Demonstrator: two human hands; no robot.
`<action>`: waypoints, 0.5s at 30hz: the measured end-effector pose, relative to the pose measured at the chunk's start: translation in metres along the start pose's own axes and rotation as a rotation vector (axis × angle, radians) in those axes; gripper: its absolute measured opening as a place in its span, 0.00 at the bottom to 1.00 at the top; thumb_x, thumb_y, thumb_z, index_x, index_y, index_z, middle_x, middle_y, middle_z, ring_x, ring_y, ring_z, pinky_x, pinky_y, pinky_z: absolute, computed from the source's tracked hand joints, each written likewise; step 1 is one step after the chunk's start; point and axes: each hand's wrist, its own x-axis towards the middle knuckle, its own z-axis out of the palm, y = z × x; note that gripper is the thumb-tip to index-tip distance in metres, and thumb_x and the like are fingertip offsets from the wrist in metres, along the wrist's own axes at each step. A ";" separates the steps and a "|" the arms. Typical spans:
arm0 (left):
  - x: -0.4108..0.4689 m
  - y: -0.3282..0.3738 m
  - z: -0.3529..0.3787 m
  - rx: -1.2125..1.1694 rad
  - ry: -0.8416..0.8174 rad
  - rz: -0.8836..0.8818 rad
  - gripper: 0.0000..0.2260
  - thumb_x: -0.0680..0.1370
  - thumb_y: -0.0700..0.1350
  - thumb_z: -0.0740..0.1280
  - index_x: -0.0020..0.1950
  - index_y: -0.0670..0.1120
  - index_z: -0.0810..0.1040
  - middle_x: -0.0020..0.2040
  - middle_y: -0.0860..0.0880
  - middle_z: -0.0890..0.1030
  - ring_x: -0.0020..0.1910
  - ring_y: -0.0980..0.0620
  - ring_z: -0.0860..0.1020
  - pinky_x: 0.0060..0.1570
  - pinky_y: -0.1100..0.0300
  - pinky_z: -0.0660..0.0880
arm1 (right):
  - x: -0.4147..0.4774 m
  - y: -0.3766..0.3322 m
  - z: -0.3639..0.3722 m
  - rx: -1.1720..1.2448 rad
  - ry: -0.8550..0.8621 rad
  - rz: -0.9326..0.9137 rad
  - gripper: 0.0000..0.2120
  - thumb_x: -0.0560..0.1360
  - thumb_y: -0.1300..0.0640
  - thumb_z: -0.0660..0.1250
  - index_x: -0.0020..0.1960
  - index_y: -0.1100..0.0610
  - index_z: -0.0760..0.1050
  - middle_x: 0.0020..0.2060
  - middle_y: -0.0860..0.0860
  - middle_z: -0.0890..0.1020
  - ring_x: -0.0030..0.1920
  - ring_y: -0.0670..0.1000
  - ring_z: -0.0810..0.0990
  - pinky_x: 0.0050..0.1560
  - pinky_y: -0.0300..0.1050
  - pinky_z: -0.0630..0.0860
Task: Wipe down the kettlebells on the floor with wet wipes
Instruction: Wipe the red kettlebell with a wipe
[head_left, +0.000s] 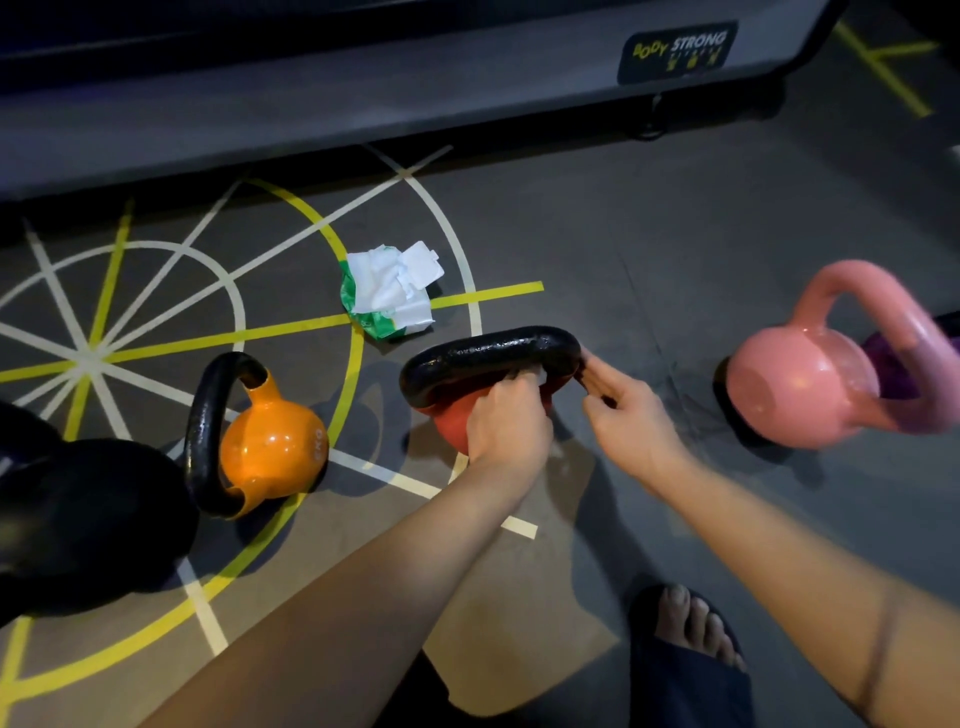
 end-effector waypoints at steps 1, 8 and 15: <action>0.000 -0.001 0.001 -0.039 -0.004 -0.020 0.15 0.81 0.39 0.64 0.67 0.50 0.77 0.58 0.44 0.83 0.59 0.40 0.81 0.56 0.50 0.76 | -0.001 0.000 0.000 -0.007 -0.003 0.006 0.35 0.76 0.63 0.59 0.74 0.32 0.67 0.67 0.38 0.78 0.62 0.41 0.80 0.68 0.41 0.72; -0.014 -0.007 0.015 -0.527 0.167 0.046 0.08 0.81 0.52 0.64 0.45 0.49 0.75 0.38 0.47 0.83 0.39 0.42 0.82 0.41 0.50 0.78 | -0.004 -0.001 0.003 -0.027 0.015 0.015 0.36 0.73 0.60 0.60 0.73 0.27 0.64 0.66 0.38 0.79 0.63 0.45 0.80 0.71 0.48 0.72; -0.006 -0.016 0.018 -0.387 0.299 0.094 0.08 0.82 0.41 0.64 0.49 0.45 0.84 0.44 0.46 0.86 0.45 0.43 0.84 0.46 0.50 0.78 | -0.002 0.002 0.005 -0.011 0.036 0.023 0.36 0.76 0.64 0.59 0.72 0.27 0.66 0.67 0.39 0.79 0.59 0.41 0.81 0.61 0.36 0.72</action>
